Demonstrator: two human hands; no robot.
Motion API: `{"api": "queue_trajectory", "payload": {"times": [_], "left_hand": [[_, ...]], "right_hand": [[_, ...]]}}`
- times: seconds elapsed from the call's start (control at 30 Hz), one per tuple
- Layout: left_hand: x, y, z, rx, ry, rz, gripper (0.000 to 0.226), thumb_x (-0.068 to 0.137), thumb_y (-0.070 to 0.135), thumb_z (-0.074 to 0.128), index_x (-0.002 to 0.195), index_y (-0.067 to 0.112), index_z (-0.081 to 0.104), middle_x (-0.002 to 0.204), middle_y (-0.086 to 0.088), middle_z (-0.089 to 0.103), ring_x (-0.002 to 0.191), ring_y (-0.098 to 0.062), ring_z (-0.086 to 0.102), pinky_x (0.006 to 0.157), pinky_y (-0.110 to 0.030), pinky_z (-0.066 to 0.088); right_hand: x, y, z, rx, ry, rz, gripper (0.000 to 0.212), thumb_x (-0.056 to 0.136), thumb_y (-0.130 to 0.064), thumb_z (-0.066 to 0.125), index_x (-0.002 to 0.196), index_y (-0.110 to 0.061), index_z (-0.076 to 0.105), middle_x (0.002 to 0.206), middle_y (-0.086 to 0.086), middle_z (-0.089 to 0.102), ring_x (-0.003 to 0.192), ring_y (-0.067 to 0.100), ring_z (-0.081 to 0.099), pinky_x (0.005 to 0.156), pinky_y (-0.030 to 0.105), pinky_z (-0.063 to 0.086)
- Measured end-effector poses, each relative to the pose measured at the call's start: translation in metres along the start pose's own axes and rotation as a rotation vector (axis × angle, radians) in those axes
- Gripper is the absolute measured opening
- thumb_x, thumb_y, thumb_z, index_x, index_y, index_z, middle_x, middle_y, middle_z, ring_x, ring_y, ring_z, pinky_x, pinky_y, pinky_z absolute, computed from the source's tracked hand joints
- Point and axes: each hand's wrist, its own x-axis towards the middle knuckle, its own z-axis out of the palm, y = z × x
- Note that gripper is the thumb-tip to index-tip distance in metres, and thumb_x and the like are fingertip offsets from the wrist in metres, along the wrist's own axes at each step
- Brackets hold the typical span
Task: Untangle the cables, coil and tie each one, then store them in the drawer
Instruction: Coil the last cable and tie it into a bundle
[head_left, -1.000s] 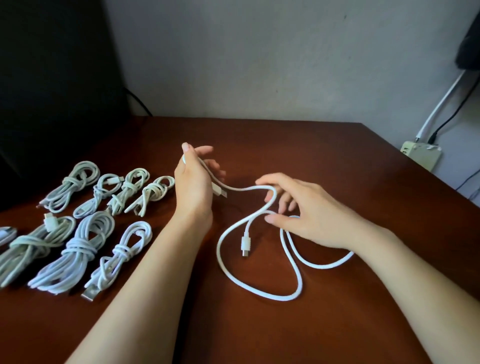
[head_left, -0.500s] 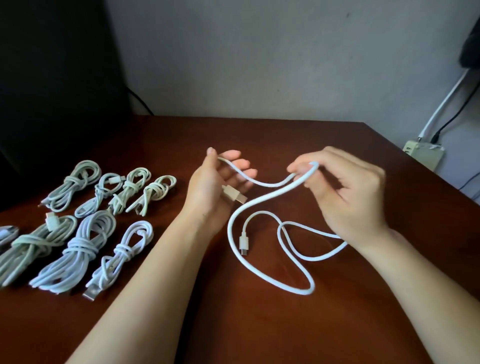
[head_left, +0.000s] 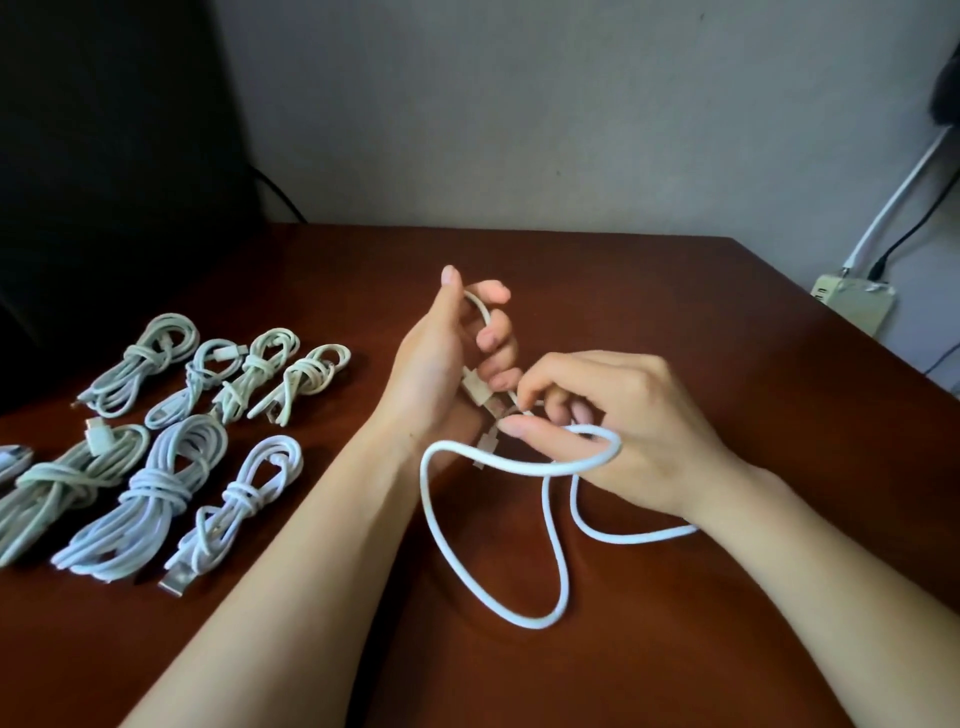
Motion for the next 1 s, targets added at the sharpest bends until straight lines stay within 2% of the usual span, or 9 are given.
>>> {"api": "queue_trajectory", "payload": {"times": [0.13,0.3,0.4,0.5,0.6,0.73,0.8,0.9,1.0], "left_hand": [[-0.004,-0.007,0.006,0.097,-0.02,0.033,0.045,0.102,0.043,0.027,0.08,0.012,0.05,0.05,0.004,0.032,0.039,-0.008,0.024,0.042,-0.02,0.021],[-0.004,-0.012,0.007,0.137,0.008,0.027,0.047,0.101,0.046,0.026,0.083,0.013,0.053,0.051,0.005,0.037,0.041,-0.01,0.029,0.044,-0.021,0.028],[-0.005,-0.014,0.008,0.156,0.051,0.028,0.044,0.101,0.045,0.029,0.089,0.012,0.055,0.055,0.003,0.041,0.038,-0.007,0.034,0.04,-0.017,0.032],[-0.006,-0.018,0.01,0.225,0.063,0.016,0.038,0.1,0.045,0.034,0.1,0.016,0.059,0.061,0.002,0.047,0.048,-0.009,0.046,0.051,-0.021,0.043],[-0.009,-0.022,0.015,0.209,-0.025,-0.026,0.032,0.1,0.033,0.04,0.115,0.012,0.059,0.067,-0.003,0.055,0.059,-0.012,0.054,0.059,-0.022,0.049],[-0.009,-0.021,0.012,0.267,-0.072,-0.014,0.029,0.102,0.015,0.036,0.114,0.006,0.06,0.059,-0.001,0.055,0.052,-0.008,0.052,0.054,-0.018,0.048],[-0.007,-0.018,0.009,0.26,-0.035,0.003,0.03,0.102,0.012,0.034,0.113,0.005,0.061,0.059,-0.001,0.052,0.048,-0.007,0.05,0.052,-0.019,0.046],[0.0,-0.013,0.004,0.235,0.042,0.032,0.031,0.103,0.01,0.032,0.107,0.007,0.062,0.065,-0.001,0.049,0.046,-0.006,0.045,0.046,-0.017,0.04],[0.003,-0.007,-0.002,0.188,0.077,0.048,0.03,0.103,0.011,0.032,0.106,0.008,0.062,0.069,0.0,0.047,0.047,-0.008,0.036,0.044,-0.019,0.033]], "right_hand": [[-0.003,0.0,0.004,-0.048,0.047,0.0,0.022,0.08,-0.035,0.067,0.079,-0.014,0.061,0.055,-0.008,0.045,0.052,0.008,0.037,0.051,0.018,0.037],[-0.001,-0.003,0.004,-0.111,0.076,-0.054,0.021,0.076,-0.025,0.067,0.091,-0.012,0.067,0.058,-0.018,0.037,0.054,0.004,0.037,0.053,0.015,0.039],[-0.002,-0.003,0.009,-0.081,0.047,0.04,0.024,0.072,-0.017,0.071,0.095,-0.016,0.064,0.053,-0.023,0.033,0.05,0.002,0.04,0.053,0.012,0.038],[-0.003,0.003,0.012,-0.038,0.067,0.144,0.029,0.07,-0.009,0.076,0.091,-0.019,0.06,0.047,-0.018,0.039,0.045,-0.001,0.044,0.051,0.007,0.034],[-0.002,0.01,0.008,0.002,0.115,0.198,0.026,0.072,-0.007,0.077,0.091,-0.016,0.061,0.046,-0.011,0.044,0.044,0.003,0.046,0.05,0.007,0.032],[-0.001,0.011,0.009,0.049,0.136,0.225,0.023,0.074,-0.006,0.078,0.09,-0.013,0.063,0.048,-0.008,0.048,0.046,0.004,0.048,0.053,0.005,0.033],[-0.001,0.008,0.01,0.114,0.13,0.239,0.021,0.074,-0.011,0.079,0.087,-0.014,0.062,0.049,-0.006,0.051,0.047,0.004,0.051,0.053,0.006,0.035],[-0.001,0.006,0.008,0.16,0.1,0.239,0.021,0.076,-0.022,0.077,0.088,-0.016,0.062,0.051,-0.006,0.056,0.046,0.009,0.052,0.05,0.013,0.039],[0.0,0.002,0.004,0.128,0.133,0.146,0.021,0.08,-0.025,0.076,0.087,-0.01,0.063,0.048,-0.004,0.054,0.046,0.011,0.05,0.05,0.013,0.036]]}}
